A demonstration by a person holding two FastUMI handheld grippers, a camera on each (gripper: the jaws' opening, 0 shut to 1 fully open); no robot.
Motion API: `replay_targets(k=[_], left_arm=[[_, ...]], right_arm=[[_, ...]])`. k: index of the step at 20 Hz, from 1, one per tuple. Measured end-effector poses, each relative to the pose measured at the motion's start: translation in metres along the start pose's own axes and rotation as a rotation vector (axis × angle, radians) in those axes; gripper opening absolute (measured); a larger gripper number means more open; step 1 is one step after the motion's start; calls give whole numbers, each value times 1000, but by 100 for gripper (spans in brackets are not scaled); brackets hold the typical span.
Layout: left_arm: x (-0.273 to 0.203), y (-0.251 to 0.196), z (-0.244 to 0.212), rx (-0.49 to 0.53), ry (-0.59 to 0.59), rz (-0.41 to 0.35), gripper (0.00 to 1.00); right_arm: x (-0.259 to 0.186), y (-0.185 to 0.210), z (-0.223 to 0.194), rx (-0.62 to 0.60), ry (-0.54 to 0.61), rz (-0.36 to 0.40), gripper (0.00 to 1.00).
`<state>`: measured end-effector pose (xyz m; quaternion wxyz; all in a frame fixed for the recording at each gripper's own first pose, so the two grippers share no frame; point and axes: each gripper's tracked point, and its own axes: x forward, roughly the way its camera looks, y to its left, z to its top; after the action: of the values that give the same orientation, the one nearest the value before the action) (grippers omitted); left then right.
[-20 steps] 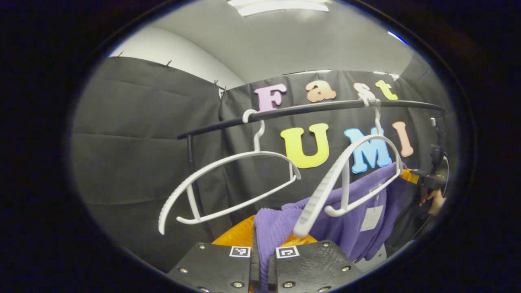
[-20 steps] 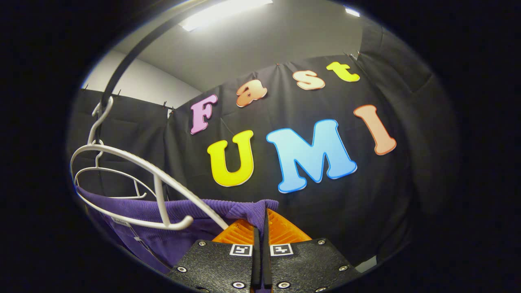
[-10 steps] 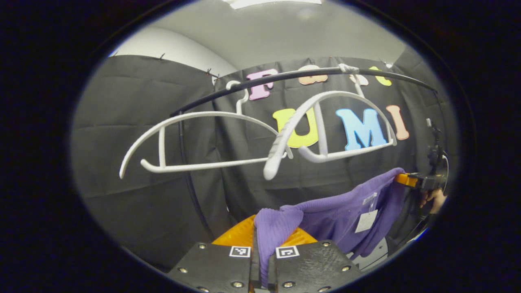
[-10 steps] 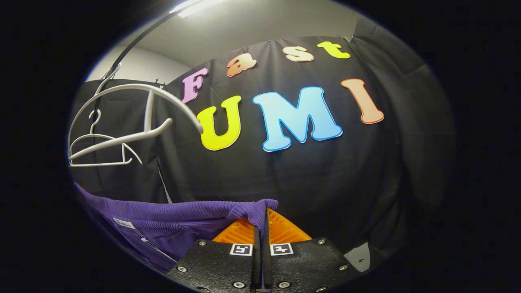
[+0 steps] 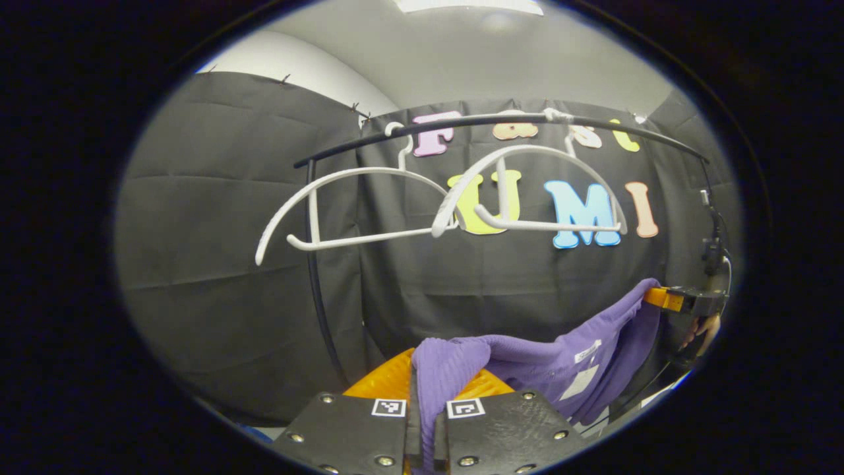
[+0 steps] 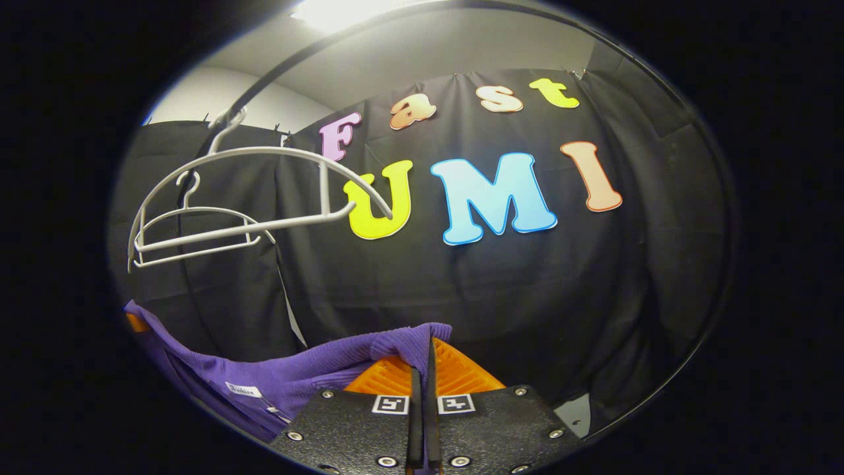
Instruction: Grasp the clothes on the hanger with both hands and then place them into the laundry hamper below.
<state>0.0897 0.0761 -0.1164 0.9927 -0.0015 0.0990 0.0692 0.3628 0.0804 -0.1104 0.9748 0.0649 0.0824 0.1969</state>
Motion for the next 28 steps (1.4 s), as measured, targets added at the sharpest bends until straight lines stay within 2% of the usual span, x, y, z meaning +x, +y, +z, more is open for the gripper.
replay_targets(k=[5,6,8,15,16,19,20,21,22,25,26,28], left_arm=[[-34,-5,26,-26,-62,-59,7],[-39,-6,34,-40,-75,-75,2],[-48,-13,45,-56,-100,-112,7],[-77,-25,71,-64,-159,-214,7],[-83,-29,71,-68,-163,-229,12],[-98,-39,62,-77,-158,-275,12],[-101,-43,56,-83,-150,-287,7],[-106,-45,52,-88,-140,-301,12],[-109,-49,46,-89,-130,-313,12],[-120,-59,29,-93,-109,-352,12],[-122,-61,21,-94,-99,-360,7],[-124,-64,4,-89,-74,-360,8]], right_arm=[[-47,37,27,-60,-54,33,2],[-57,46,32,-65,-62,41,2],[-77,64,38,-65,-74,55,2],[-129,115,53,-52,-105,91,2],[-137,120,52,-44,-104,90,2],[-157,135,42,-38,-93,90,1],[-163,139,37,-40,-86,91,1],[-170,144,30,-41,-78,90,1],[-175,146,24,-44,-71,86,1],[-193,156,-1,-38,-39,80,2],[-198,157,-11,-37,-22,78,2],[-204,159,-33,-45,16,70,2]])
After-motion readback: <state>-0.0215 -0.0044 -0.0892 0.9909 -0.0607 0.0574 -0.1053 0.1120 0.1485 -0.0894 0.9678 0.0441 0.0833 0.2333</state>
